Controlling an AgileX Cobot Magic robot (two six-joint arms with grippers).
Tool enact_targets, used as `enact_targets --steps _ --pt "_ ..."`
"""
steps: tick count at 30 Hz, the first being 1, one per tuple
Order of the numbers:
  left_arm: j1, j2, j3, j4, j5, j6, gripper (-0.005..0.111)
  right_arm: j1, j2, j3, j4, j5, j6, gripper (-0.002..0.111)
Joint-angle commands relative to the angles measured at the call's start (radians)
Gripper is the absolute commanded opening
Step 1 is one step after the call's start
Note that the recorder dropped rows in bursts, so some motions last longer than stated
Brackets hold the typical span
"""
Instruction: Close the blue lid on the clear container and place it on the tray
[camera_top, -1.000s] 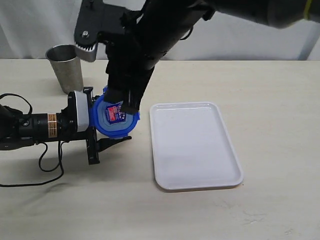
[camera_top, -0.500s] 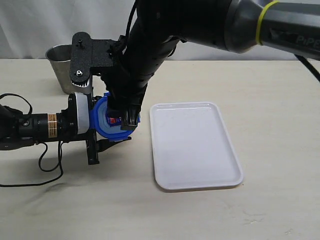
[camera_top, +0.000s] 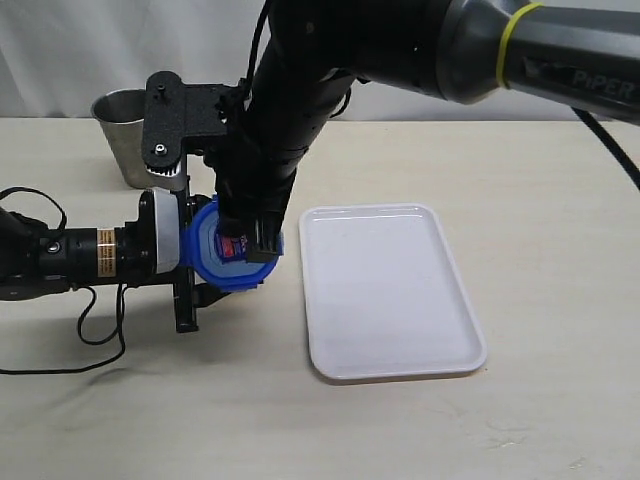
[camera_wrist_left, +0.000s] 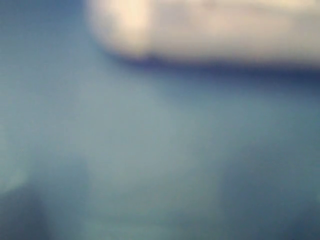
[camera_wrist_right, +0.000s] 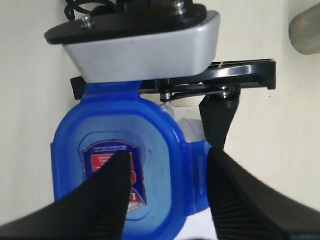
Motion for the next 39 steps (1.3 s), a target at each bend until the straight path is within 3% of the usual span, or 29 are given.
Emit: enact_targets --steps 1,23,39 --pt "-0.001 -0.004 -0.003 -0.031 -0.036 -0.087 0.0 -0.002 0.06 0.027 -0.008 0.112 0.016 0.034" --pt "-0.001 -0.004 -0.003 -0.022 -0.036 -0.16 0.0 0.0 0.118 0.025 -0.002 0.205 0.016 0.033" --pt "-0.001 -0.006 -0.003 -0.069 -0.036 -0.342 0.0 -0.005 0.084 -0.231 -0.403 0.134 0.572 0.033"
